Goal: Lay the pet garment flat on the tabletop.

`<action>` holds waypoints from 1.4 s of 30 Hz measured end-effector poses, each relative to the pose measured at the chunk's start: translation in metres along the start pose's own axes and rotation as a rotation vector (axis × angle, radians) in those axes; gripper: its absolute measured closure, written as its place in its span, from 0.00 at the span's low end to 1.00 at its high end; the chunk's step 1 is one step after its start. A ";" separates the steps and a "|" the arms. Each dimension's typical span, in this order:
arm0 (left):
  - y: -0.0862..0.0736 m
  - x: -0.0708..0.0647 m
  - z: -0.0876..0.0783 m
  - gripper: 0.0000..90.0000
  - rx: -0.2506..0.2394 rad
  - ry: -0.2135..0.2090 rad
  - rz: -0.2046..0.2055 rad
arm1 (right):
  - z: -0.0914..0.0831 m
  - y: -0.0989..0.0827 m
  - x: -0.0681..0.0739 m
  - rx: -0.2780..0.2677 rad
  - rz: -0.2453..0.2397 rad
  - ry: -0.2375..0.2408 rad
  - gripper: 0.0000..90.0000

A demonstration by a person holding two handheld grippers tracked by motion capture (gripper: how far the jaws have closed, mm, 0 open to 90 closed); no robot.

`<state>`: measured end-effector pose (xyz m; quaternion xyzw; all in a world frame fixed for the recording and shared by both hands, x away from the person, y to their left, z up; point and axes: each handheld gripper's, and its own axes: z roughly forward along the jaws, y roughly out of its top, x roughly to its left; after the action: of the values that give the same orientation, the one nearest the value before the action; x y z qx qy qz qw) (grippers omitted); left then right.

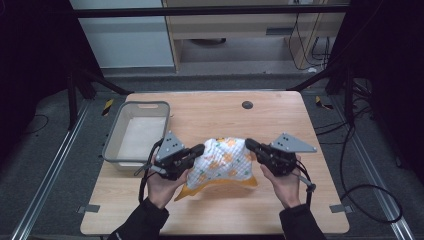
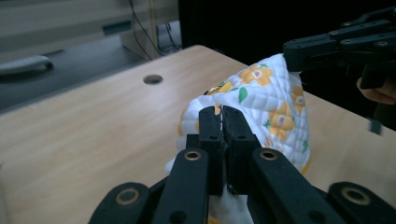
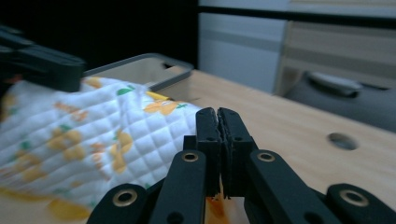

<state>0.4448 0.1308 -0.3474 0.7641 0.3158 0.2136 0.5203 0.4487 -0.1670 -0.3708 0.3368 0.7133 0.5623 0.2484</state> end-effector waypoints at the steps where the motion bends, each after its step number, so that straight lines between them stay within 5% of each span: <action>1: 0.002 0.004 0.007 0.96 0.002 0.022 -0.003 | 0.007 0.002 -0.004 -0.003 -0.006 -0.033 0.97; 3: 0.002 0.008 0.016 0.96 0.013 0.040 -0.003 | 0.016 0.003 -0.008 -0.001 -0.009 -0.065 0.97; 5: -0.007 0.021 0.046 0.92 0.078 0.113 0.022 | 0.046 -0.003 -0.023 0.070 -0.006 -0.144 0.94; 6: -0.007 0.021 0.046 0.85 0.078 0.113 0.022 | 0.046 -0.003 -0.023 0.070 -0.006 -0.144 0.94; 7: -0.016 0.031 0.060 0.75 0.101 0.165 -0.006 | 0.062 -0.011 -0.031 0.135 -0.019 -0.184 0.88; 10: -0.024 0.037 0.064 0.65 0.101 0.176 -0.046 | 0.070 -0.018 -0.037 0.169 -0.024 -0.211 0.81; 11: -0.030 0.041 0.060 0.54 0.086 0.196 -0.040 | 0.067 -0.020 -0.037 0.159 -0.022 -0.205 0.76; 13: -0.033 0.045 0.053 0.48 0.079 0.217 -0.031 | 0.059 -0.020 -0.036 0.151 -0.033 -0.189 0.71; 21: -0.051 0.049 0.009 0.38 0.107 0.176 -0.048 | 0.012 -0.017 -0.032 0.128 -0.049 -0.123 0.57; 28: -0.081 0.037 -0.012 0.37 0.142 0.124 -0.031 | -0.016 -0.042 -0.025 0.169 -0.047 -0.069 0.50; 33: -0.107 0.030 -0.011 0.37 0.205 0.111 -0.022 | -0.024 -0.071 -0.021 0.219 -0.020 -0.024 0.49; 42: -0.127 0.021 0.006 0.37 0.292 0.076 0.024 | -0.013 -0.109 -0.017 0.336 -0.014 0.005 0.51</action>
<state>0.4306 0.1740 -0.4681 0.8266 0.3539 0.2004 0.3889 0.4281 -0.2037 -0.4740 0.3672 0.8001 0.4341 0.1909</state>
